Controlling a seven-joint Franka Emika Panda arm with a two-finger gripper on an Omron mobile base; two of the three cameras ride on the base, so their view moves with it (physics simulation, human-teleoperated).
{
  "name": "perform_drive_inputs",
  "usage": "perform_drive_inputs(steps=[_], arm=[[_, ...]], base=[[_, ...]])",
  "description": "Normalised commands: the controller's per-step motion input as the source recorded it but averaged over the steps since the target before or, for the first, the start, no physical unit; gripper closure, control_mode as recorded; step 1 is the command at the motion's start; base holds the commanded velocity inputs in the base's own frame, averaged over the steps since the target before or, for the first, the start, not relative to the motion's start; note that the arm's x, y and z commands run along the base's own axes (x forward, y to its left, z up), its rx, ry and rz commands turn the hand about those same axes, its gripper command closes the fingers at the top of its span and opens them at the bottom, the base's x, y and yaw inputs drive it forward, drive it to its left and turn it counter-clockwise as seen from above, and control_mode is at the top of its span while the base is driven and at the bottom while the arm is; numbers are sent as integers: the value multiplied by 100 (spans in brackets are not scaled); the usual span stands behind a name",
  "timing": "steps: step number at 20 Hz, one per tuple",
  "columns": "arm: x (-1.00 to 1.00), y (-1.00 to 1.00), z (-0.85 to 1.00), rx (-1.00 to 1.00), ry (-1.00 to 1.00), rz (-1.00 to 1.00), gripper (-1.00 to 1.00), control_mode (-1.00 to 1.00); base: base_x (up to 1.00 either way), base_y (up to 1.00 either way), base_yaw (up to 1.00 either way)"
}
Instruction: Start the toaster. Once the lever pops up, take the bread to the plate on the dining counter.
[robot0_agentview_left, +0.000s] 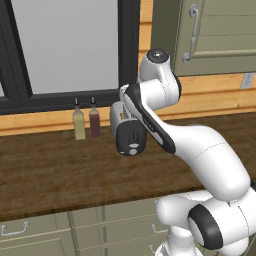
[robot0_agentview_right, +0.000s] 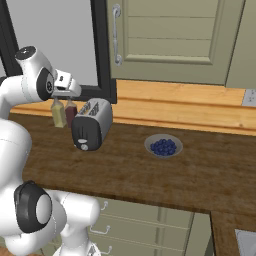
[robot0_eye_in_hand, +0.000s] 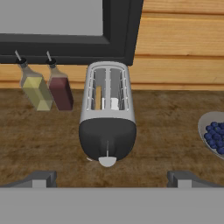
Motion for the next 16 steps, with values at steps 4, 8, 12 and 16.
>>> perform_drive_inputs(steps=[4, 8, 12, 16], arm=[[0, 0, 0, 0, 0, 0, -100, -100], [0, 0, 0, 0, 0, 0, -100, -100], [0, 0, 0, 0, 0, 0, -100, -100], [0, 0, 0, 0, 0, 0, -100, -100]], base=[[0, 0, 0], [0, 0, 0], [0, 0, 0], [0, 0, 0]])
